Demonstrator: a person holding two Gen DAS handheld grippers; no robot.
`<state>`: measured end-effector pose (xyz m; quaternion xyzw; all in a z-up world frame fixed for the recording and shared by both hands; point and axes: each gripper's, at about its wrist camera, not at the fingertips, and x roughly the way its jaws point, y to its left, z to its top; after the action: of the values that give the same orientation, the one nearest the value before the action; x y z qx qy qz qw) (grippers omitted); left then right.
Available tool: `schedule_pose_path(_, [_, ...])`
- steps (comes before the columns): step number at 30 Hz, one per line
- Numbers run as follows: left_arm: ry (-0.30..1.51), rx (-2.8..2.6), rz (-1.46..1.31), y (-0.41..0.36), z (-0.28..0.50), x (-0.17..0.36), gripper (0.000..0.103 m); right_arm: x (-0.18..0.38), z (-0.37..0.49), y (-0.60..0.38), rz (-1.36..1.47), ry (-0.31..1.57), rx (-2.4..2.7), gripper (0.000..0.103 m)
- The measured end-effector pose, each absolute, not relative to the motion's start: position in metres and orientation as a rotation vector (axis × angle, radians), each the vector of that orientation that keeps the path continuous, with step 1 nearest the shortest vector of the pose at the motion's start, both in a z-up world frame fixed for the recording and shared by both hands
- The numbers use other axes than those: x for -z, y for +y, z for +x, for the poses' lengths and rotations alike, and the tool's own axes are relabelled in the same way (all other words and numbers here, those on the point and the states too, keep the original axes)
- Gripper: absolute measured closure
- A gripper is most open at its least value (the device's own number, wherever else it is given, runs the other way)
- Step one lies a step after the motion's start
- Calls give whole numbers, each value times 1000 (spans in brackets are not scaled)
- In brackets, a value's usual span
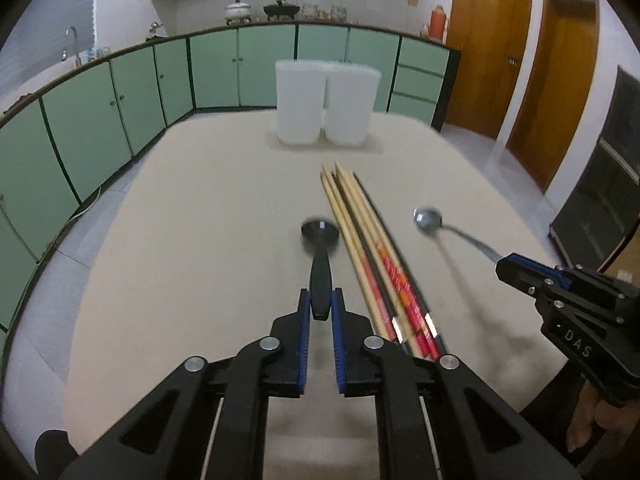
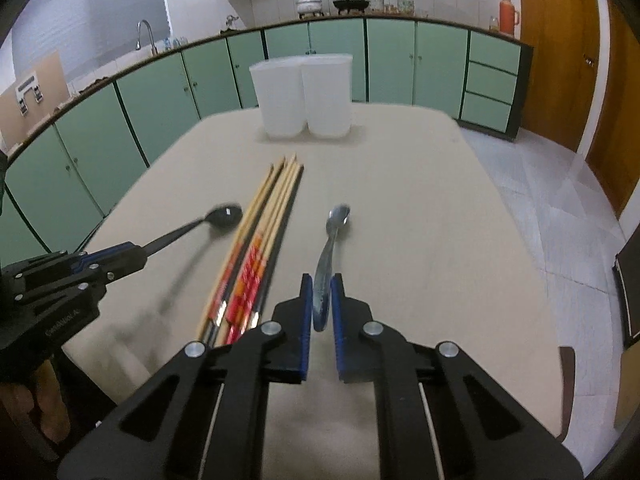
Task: Organize utensils
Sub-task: 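Grasp the black spoon with the left tool while the right tool grasps the silver spoon, then carry the black spoon into the white holder with the left tool while the right tool places the silver spoon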
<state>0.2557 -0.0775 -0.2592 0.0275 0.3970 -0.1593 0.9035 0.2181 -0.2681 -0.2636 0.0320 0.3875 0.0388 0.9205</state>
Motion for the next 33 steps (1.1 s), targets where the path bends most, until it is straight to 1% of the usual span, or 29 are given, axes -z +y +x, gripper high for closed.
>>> schedule_pose_path(6, [762, 335, 38, -70, 261, 233, 93, 241, 225, -271, 64, 756, -90, 97])
schedule_pose_path(10, [758, 338, 34, -70, 269, 225, 93, 230, 234, -271, 49, 749, -97, 101])
schedule_pose_path(16, [781, 347, -2, -60, 279, 219, 93, 217, 249, -272, 35, 754, -110, 101])
schedule_pose_path(26, [790, 384, -26, -50, 297, 195, 94, 183, 265, -274, 19, 749, -144, 101])
schedule_pose_path(27, [791, 386, -29, -49, 298, 193, 100, 180, 267, -274, 20, 747, -147, 101])
schedule_pose_path(28, [796, 393, -35, -48, 301, 191, 103, 178, 267, -274, 18, 745, -149, 101])
schedule_pose_path(33, [785, 385, -39, -43, 305, 187, 103, 164, 270, -269, -4, 723, -160, 101])
